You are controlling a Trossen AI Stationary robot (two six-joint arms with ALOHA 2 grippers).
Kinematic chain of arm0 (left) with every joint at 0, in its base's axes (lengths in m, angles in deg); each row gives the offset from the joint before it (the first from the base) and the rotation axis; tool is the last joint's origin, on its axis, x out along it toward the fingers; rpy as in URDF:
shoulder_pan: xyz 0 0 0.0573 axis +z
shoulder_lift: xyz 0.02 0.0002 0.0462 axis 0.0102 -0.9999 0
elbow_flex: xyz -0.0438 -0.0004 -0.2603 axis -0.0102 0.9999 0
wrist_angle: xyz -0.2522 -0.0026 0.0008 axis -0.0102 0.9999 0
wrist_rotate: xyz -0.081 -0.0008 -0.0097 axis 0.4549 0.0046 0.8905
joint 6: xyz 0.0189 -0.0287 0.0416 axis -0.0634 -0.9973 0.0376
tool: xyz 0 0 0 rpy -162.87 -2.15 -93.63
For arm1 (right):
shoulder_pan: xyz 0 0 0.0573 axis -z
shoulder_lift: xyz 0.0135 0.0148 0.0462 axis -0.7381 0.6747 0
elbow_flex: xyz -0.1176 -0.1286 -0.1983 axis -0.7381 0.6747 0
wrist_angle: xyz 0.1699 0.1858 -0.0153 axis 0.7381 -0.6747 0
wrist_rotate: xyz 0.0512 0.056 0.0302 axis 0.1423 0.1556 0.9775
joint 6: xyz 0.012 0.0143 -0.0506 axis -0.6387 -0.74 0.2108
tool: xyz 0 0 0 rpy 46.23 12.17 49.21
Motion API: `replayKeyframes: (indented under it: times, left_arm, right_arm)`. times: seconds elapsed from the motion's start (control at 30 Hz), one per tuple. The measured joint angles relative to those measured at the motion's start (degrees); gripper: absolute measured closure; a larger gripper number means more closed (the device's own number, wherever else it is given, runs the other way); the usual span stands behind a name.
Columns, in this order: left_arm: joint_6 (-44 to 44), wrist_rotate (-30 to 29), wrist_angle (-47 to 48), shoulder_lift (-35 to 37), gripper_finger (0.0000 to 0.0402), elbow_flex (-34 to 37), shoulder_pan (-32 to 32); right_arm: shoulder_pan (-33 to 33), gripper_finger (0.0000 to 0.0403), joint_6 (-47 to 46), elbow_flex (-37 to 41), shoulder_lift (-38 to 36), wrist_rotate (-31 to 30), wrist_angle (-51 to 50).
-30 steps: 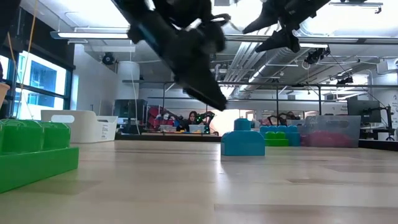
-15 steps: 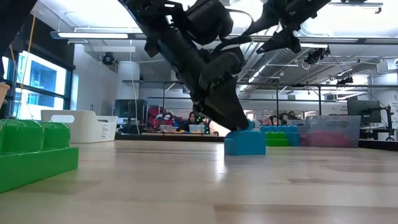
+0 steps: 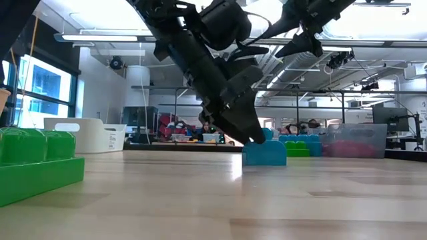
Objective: Sort blocks
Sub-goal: Put the blue game piece into the white bin
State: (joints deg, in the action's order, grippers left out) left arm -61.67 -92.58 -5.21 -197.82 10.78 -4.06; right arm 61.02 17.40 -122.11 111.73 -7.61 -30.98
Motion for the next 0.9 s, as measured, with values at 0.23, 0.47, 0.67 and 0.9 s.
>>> replayKeyframes:
  times: [0.23,0.47,0.67,0.9]
  left_arm:
    - [5.7,0.9,-1.6,-0.7,0.019,0.0,0.2]
    - [5.7,2.8,-1.8,-3.9,0.019,0.0,1.4]
    - [7.2,3.4,-1.8,-3.7,0.0213,0.0,1.6]
    - [7.3,0.6,9.9,3.5,0.0298,0.0,5.5]
  right_arm:
    - [0.0,0.0178,0.4,0.0,0.0,0.0,0.0]
    - [0.0,0.0178,0.3,0.0,0.0,0.0,0.1]
    - [0.0,0.0178,0.3,0.0,0.0,0.0,0.1]
    - [0.0,0.0178,0.5,0.0,0.0,0.0,0.7]
